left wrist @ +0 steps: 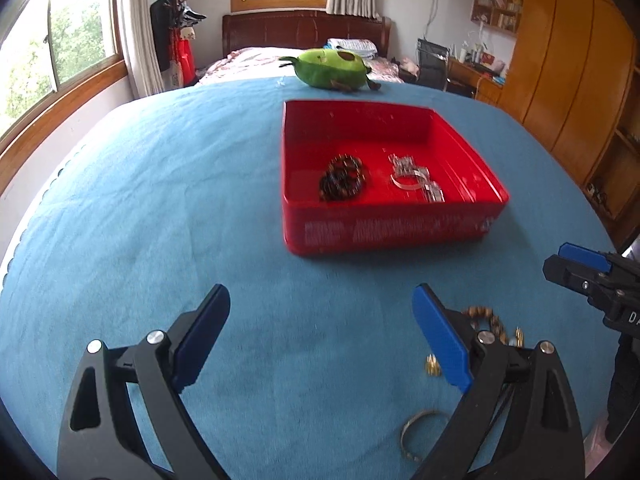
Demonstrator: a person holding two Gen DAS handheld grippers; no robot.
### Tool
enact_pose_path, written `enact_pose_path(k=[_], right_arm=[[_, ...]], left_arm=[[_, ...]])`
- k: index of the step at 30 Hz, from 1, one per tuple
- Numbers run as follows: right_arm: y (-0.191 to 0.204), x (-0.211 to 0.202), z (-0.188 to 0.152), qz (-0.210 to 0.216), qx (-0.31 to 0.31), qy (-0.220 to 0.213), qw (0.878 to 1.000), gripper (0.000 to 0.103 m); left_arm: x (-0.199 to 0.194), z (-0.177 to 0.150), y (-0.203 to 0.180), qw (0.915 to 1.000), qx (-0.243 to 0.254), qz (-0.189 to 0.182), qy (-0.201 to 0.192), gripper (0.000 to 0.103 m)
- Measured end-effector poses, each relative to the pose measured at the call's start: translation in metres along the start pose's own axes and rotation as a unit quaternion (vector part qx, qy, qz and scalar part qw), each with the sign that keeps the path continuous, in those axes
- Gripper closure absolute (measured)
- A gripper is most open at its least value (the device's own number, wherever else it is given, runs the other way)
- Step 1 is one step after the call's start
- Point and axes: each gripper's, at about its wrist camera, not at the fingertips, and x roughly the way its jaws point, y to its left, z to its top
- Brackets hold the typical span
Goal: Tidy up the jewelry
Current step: 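Open both tools in the tin and move them back toward the remaining jewelry, then grasp the silver ring with the left tool while the right tool grasps the gold charm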
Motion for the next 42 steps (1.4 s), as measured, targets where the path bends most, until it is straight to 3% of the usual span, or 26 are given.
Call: enact_pose_path(k=[5, 13, 26, 29, 37, 39, 42], right_arm=[[-0.011, 0.004, -0.027, 0.006, 0.025, 0.032, 0.999, 0.048], [-0.022, 0.003, -0.054, 0.002, 0.042, 0.046, 0.998, 0.052], [-0.028, 0.005, -0.063, 0.010, 0.057, 0.054, 0.997, 0.052], [-0.027, 0.006, -0.063, 0.011, 0.056, 0.056, 0.997, 0.052], [-0.023, 0.012, -0.064, 0.016, 0.055, 0.067, 0.996, 0.055], [-0.022, 0.013, -0.064, 0.019, 0.054, 0.070, 0.996, 0.059], [-0.021, 0.014, -0.064, 0.020, 0.055, 0.072, 0.996, 0.059]], left_arm=[[0.000, -0.029, -0.008, 0.9993, 0.017, -0.016, 0.030, 0.011], [0.000, -0.059, -0.021, 0.9971, 0.036, -0.022, 0.063, 0.012], [0.003, -0.079, -0.030, 0.9935, 0.052, -0.030, 0.097, 0.012], [0.008, -0.080, -0.031, 0.9926, 0.051, -0.029, 0.106, 0.020], [0.021, -0.083, -0.034, 0.9900, 0.048, -0.040, 0.126, 0.024], [0.024, -0.083, -0.036, 0.9892, 0.048, -0.041, 0.132, 0.034], [0.028, -0.081, -0.039, 0.9888, 0.056, -0.036, 0.133, 0.041]])
